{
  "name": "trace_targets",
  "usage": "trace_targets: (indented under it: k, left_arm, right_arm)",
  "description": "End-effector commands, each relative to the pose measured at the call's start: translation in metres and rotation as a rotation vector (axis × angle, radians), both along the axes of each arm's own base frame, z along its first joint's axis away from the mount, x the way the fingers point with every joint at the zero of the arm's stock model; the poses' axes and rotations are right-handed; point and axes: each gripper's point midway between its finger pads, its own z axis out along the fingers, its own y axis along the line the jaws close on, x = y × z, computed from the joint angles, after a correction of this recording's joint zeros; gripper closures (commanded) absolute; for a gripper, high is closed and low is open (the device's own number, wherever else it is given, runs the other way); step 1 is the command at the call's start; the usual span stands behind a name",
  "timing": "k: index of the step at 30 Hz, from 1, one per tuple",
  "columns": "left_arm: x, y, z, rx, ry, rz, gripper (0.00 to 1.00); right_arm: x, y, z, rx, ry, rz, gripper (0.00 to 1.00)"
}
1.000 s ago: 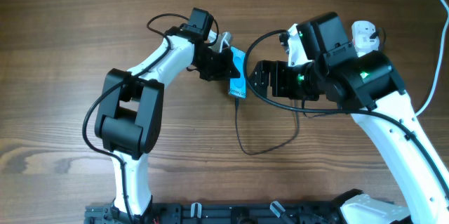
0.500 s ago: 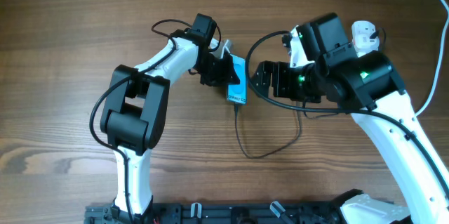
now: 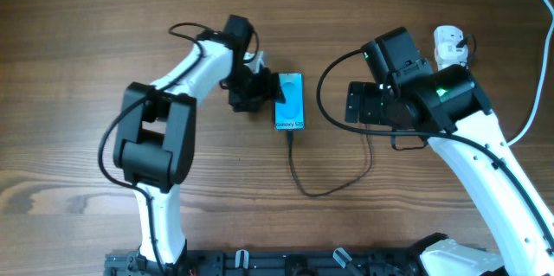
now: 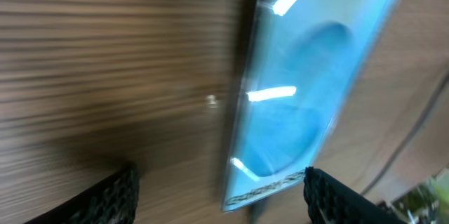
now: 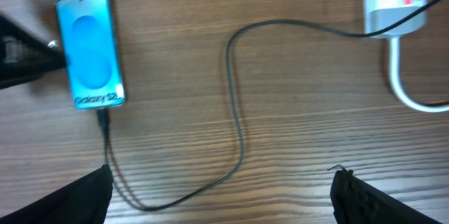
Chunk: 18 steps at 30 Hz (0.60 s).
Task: Plug charger to phone and switch on socket
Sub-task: 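Withdraw the left gripper up-left and the right gripper toward the power strip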
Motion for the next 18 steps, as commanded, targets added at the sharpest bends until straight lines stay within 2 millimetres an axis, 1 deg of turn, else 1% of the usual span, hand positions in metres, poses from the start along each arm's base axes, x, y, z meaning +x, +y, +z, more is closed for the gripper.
trace_targets:
  k: [1,2,3,4,5,6,7,8,9,11,12,14,16,17,18]
  left_arm:
    - [0.007,0.049,0.008,0.101,-0.017,0.088,0.05]
    - [0.014,0.056,0.034,0.086,-0.078,0.113,0.0]
    - [0.018,0.059,0.052,0.075,-0.122,0.126,0.0]
    - [0.022,0.063,0.074,0.062,-0.18,0.14,0.0]
    - [0.027,0.073,0.107,0.067,-0.264,0.188,0.0]
    - [0.028,0.084,0.128,0.096,-0.319,0.241,0.0]
    - [0.028,0.105,0.158,0.162,-0.402,0.326,0.0]
    - [0.027,0.115,0.176,0.195,-0.462,0.353,0.0]
    - [0.025,0.118,0.184,0.205,-0.488,0.36,0.0]
    - [0.021,0.119,0.202,0.196,-0.535,0.369,0.0]
    - [0.021,0.119,0.204,0.193,-0.541,0.37,0.0]
    - [0.021,0.119,0.204,0.194,-0.54,0.37,0.0]
    - [0.021,0.119,0.204,0.194,-0.54,0.37,0.0]
    - [0.021,0.119,0.204,0.194,-0.54,0.37,0.0]
    - [0.021,0.119,0.204,0.194,-0.54,0.37,0.0]
  right_arm:
    - [0.013,-0.019,0.004,-0.091,-0.065,-0.077,0.0]
    - [0.018,-0.026,0.006,-0.104,-0.086,-0.098,0.0]
    - [0.021,-0.032,0.007,-0.109,-0.094,-0.119,0.0]
    - [0.026,-0.042,0.008,-0.108,-0.108,-0.158,0.0]
    - [0.033,-0.062,0.01,-0.105,-0.123,-0.226,0.0]
    - [0.039,-0.083,0.012,-0.098,-0.136,-0.301,0.0]
    - [0.045,-0.117,0.015,-0.096,-0.163,-0.413,0.0]
    - [0.048,-0.138,0.017,-0.095,-0.184,-0.478,0.0]
    - [0.051,-0.153,0.02,-0.092,-0.204,-0.526,0.0]
    - [0.052,-0.193,0.025,-0.093,-0.252,-0.653,0.0]
    - [0.049,-0.208,0.025,-0.098,-0.259,-0.698,0.0]
    - [0.052,-0.224,0.022,-0.101,-0.28,-0.739,0.0]
    - [0.067,-0.235,0.013,-0.111,-0.304,-0.739,0.0]
    - [0.078,-0.239,0.007,-0.101,-0.317,-0.743,0.0]
    - [0.094,-0.24,0.001,-0.069,-0.33,-0.709,0.0]
